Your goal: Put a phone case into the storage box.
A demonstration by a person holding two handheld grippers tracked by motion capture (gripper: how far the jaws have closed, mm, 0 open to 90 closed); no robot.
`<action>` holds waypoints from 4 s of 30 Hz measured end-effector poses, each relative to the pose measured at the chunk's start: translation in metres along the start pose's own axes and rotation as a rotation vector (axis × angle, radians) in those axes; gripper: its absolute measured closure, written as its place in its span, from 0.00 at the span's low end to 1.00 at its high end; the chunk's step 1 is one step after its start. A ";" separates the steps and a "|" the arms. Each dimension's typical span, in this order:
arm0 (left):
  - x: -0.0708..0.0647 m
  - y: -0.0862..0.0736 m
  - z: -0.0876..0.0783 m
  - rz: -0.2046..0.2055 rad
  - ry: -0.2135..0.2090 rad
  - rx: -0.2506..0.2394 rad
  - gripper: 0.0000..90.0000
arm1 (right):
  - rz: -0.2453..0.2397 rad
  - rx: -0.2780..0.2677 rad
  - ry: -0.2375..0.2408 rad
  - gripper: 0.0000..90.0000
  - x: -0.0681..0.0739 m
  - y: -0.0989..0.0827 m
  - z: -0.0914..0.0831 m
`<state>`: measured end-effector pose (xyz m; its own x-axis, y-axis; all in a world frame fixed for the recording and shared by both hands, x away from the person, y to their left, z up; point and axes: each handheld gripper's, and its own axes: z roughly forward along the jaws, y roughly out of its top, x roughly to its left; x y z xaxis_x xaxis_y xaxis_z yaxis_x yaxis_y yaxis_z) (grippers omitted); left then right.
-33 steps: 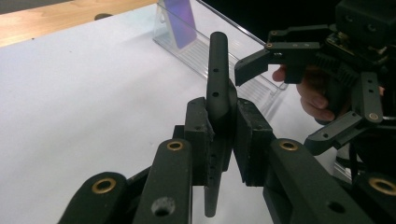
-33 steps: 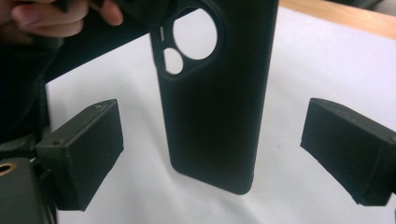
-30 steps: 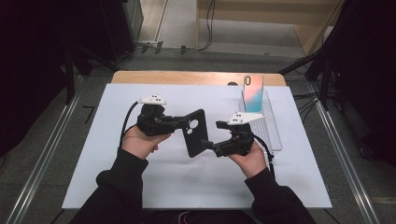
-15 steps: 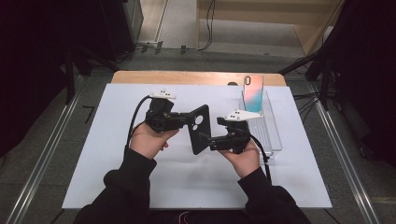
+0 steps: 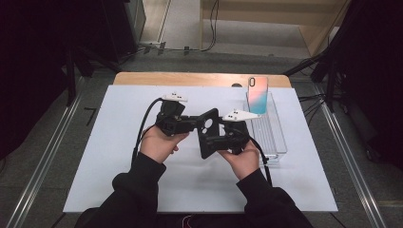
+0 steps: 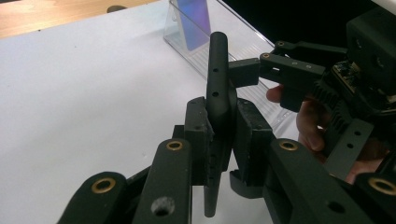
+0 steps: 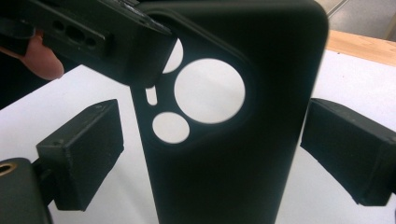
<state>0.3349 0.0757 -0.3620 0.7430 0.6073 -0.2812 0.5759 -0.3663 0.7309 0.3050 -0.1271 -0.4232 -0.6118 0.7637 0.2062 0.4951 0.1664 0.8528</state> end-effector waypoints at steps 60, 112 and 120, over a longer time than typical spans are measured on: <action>0.016 -0.025 -0.022 0.082 -0.180 -0.009 0.35 | -0.036 0.045 0.137 0.14 -0.025 0.005 -0.021; 0.058 -0.133 -0.043 0.104 -0.075 0.043 0.35 | 0.103 -0.042 -0.054 0.14 -0.103 0.062 -0.103; 0.060 -0.135 -0.048 0.096 -0.067 0.028 0.35 | 0.152 -0.057 -0.189 0.14 -0.126 0.070 -0.102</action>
<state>0.2855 0.1946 -0.4476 0.8158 0.5204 -0.2524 0.5097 -0.4406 0.7390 0.3542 -0.2752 -0.3409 -0.4042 0.8813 0.2450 0.5339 0.0098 0.8455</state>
